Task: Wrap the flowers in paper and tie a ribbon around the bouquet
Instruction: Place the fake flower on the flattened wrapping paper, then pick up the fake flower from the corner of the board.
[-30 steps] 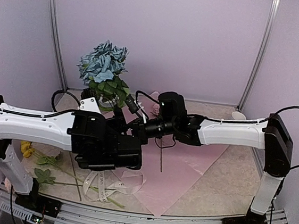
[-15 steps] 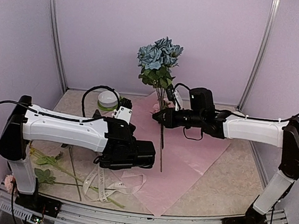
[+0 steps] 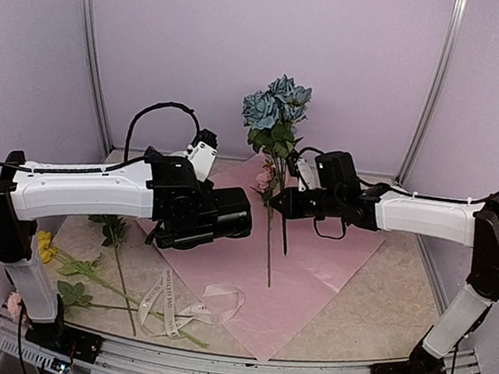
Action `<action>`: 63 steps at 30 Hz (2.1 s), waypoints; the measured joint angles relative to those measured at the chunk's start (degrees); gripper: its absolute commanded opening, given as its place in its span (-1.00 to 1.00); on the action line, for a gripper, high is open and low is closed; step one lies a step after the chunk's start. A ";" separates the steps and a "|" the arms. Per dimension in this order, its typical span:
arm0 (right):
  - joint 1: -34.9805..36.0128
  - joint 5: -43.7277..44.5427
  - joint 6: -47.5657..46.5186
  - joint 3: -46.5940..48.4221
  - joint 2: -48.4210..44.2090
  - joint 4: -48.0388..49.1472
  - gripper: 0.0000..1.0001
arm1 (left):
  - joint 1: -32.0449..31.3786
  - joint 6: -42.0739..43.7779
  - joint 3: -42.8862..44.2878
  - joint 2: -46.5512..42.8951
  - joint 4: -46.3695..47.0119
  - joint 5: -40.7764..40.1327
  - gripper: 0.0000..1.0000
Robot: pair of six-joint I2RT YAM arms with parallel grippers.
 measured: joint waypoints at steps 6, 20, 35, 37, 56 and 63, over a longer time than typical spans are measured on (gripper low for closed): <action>-0.17 1.44 4.44 -0.11 5.81 -2.80 -0.66 | 0.15 9.62 -0.15 0.02 0.02 -0.13 0.98; -0.33 3.41 5.22 0.04 11.32 -4.26 0.12 | 0.90 28.83 -8.66 1.18 -0.57 0.09 0.98; -0.33 3.61 2.69 0.13 6.58 -5.14 0.15 | 3.93 -4.59 13.79 -4.81 0.63 -0.28 0.98; -0.33 3.61 2.21 0.13 5.88 -5.14 0.15 | 3.58 -5.60 11.93 -8.76 7.34 0.55 0.98; -0.33 3.17 -0.92 0.35 4.85 -5.95 0.17 | 17.18 14.86 -20.04 -35.08 57.33 33.18 0.39; -0.33 2.67 -1.51 -0.04 4.59 -5.88 0.16 | 32.85 0.22 -40.04 -38.05 46.16 42.71 0.48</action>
